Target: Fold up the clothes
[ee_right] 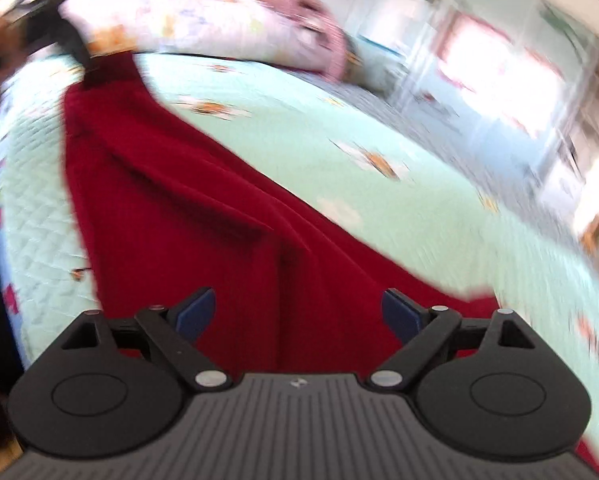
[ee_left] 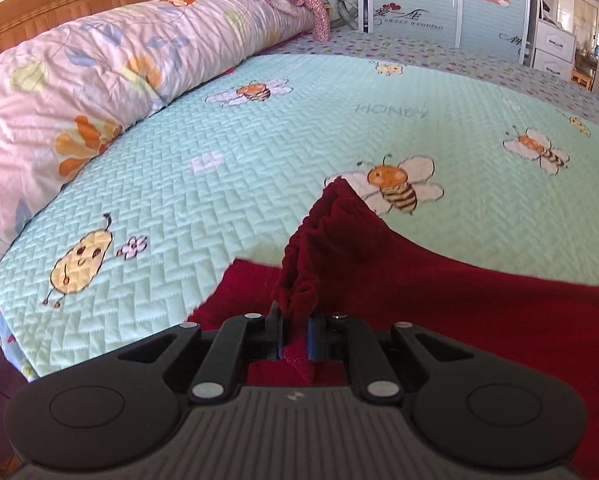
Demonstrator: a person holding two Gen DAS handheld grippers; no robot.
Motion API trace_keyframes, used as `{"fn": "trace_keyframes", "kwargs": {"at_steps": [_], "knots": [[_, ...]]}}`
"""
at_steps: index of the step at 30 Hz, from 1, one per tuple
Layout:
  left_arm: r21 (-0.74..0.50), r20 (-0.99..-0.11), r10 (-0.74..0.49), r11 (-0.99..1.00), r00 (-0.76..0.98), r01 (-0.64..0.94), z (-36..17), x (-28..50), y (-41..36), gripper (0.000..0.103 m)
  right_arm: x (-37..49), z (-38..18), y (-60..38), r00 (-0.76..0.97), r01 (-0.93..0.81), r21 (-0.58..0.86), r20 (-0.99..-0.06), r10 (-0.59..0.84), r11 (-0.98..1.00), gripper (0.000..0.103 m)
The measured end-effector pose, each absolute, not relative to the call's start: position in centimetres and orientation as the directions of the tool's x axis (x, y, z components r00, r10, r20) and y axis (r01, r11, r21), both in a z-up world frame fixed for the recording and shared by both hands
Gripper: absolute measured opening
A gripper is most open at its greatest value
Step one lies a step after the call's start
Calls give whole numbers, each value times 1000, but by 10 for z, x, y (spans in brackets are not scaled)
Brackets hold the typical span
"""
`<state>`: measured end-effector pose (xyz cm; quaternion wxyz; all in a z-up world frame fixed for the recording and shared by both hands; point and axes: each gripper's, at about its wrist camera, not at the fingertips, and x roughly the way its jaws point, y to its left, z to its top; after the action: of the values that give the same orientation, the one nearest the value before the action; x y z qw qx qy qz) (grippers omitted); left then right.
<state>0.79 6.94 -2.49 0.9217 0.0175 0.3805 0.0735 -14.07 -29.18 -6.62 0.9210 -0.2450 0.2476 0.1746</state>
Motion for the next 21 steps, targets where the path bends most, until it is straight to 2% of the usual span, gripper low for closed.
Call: {"fn": "trace_keyframes", "kwargs": {"at_steps": [2,4,6,8,10,12,14,17,21], "knots": [[93,-700,148,989,699,-116,-22,12,69,10,-132,-70,-278,804,-479,-386,-553,217,788,87],[98,-703,147,989,696,-110,-21,13,69,10,-118,-78,-265,791,-492,-402,-577,204,772,69],[109,-706,150,989,692,-104,-21,13,69,10,-103,-83,-263,764,-492,-354,-614,199,796,40],[122,-709,156,988,688,-98,-23,13,69,10,-92,-83,-264,746,-481,-294,-632,210,826,32],[135,-711,162,986,684,-93,-25,13,69,10,-91,-84,-259,746,-490,-310,-633,208,814,28],[143,-712,167,985,682,-92,-26,14,69,10,-87,-82,-262,732,-498,-283,-644,222,820,9],[147,-709,169,985,684,-91,-25,15,68,10,-84,-77,-264,718,-499,-241,-653,241,833,3],[147,-697,162,986,698,-82,-16,15,69,10,-89,-55,-274,711,-486,-136,-636,300,863,2],[159,-667,173,983,725,-89,2,14,76,10,-107,-23,-276,722,-527,-97,-575,385,844,2]]}}
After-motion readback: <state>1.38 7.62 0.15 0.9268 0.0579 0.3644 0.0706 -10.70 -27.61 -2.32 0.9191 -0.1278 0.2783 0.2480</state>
